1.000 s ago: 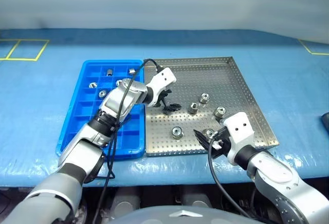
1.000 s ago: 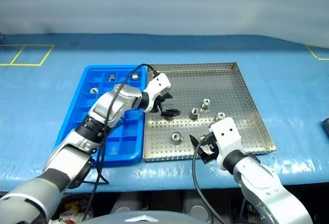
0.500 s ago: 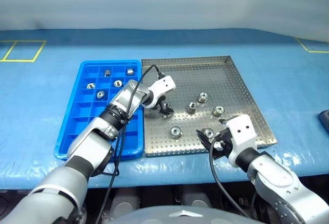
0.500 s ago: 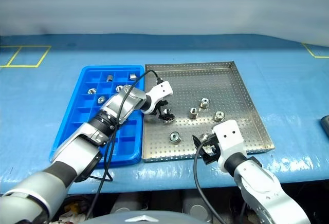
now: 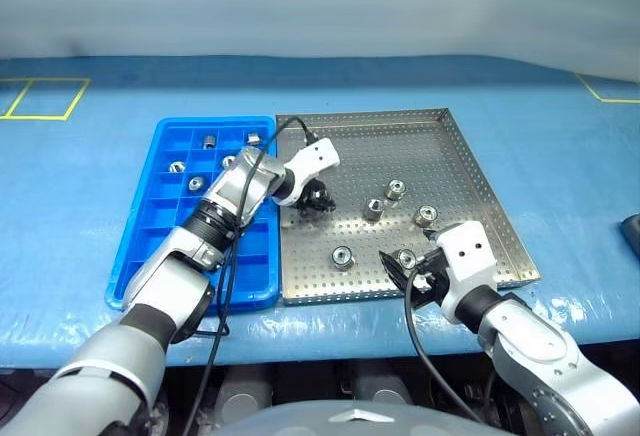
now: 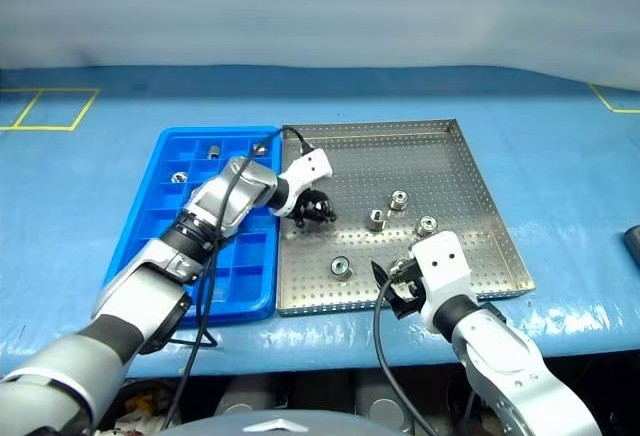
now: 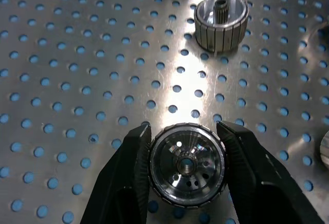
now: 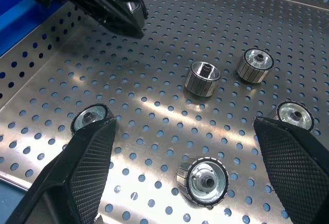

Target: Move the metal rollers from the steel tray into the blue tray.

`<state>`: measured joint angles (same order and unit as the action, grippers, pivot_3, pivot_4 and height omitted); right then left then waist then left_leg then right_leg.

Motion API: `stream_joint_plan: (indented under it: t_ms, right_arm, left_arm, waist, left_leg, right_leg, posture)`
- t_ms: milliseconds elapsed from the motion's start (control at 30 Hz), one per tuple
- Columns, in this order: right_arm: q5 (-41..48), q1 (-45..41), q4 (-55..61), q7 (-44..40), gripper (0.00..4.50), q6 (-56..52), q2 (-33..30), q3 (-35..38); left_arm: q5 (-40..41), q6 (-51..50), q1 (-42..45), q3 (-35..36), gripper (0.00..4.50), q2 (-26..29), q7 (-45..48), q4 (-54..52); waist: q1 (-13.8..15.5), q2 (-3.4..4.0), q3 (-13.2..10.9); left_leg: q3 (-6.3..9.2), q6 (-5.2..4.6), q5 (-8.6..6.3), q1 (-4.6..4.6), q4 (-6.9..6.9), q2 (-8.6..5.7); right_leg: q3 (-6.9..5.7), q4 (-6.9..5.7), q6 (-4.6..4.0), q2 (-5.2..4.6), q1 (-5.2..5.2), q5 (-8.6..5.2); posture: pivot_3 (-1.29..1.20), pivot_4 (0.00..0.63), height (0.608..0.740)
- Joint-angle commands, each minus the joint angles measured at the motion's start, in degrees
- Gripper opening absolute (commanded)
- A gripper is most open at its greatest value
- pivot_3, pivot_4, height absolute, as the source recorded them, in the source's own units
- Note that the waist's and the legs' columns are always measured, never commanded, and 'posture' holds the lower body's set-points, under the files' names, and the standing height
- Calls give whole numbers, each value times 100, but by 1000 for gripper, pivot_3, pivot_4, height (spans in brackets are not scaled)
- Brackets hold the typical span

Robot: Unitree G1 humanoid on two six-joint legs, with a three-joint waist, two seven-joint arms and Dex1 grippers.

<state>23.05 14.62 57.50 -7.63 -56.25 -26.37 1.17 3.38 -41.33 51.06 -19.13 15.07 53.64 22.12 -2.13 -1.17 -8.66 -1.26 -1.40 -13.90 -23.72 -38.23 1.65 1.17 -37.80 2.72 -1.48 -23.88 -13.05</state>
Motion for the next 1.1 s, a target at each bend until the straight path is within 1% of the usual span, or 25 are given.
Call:
stream_joint_plan:
  t_ms: [33,133,233,433,533,667,833,1100]
  right_arm:
    - [-17,-201,146,-79,4500,47,-44,-80]
    - [-9,-394,61,-172,4500,36,-93,-193]
    - [-26,-737,-111,-305,4500,37,-169,-439]
    - [-81,-1456,-561,-631,4500,134,-230,-986]
    - [-120,-1848,-832,-827,4500,186,-257,-1319]
    - [-162,-2151,-1064,-1042,4500,281,-272,-1540]
    - [-193,-2262,-1195,-1240,4500,353,-281,-1628]
    - [-277,-2351,-1326,-1447,4500,430,-281,-1689]
  left_arm:
    - [474,-243,-197,1044,1729,-71,-678,-1014]
    - [459,-217,-591,1529,1729,-52,-1405,-1671]
    - [148,-219,-1133,1859,1729,28,-2325,-2384]
    - [-336,9,-2067,2058,1729,-4,-3592,-3500]
    - [-631,-102,-2468,2166,1729,-277,-4387,-3895]
    - [-1116,-311,-3026,2191,1729,-612,-5294,-4350]
    - [-1693,-395,-3715,1905,1729,-525,-5714,-4773]
    - [-1901,-607,-4077,2080,1729,-862,-6150,-4756]
  waist:
    - [3,0,0]
    - [9,2,1]
    - [23,2,1]
    - [206,-2,-1]
    - [334,-2,-1]
    - [467,-4,0]
    - [528,-5,0]
    - [665,-6,0]
  left_leg:
    - [0,0,0,2,0,0]
    - [-1,0,0,8,2,-1]
    - [1,1,0,13,1,-1]
    - [4,1,1,12,-2,-3]
    - [6,0,1,12,-2,-6]
    - [10,-1,1,10,-2,-13]
    - [14,-1,0,8,0,-10]
    - [15,-3,3,9,-3,-6]
  right_leg:
    - [0,0,1,0,1,1]
    - [3,-2,5,1,3,3]
    - [2,-4,7,1,8,5]
    - [-1,0,5,-5,12,13]
    - [-3,2,-9,-10,15,22]
    - [-10,3,-10,-10,15,23]
    - [-13,4,-15,-12,15,24]
    - [-19,4,-14,-14,18,21]
  posture:
    - [-50,150,740]
    - [-16,150,740]
    - [24,150,740]
    - [100,150,740]
    - [134,150,740]
    - [163,150,740]
    - [207,150,740]
    - [233,150,740]
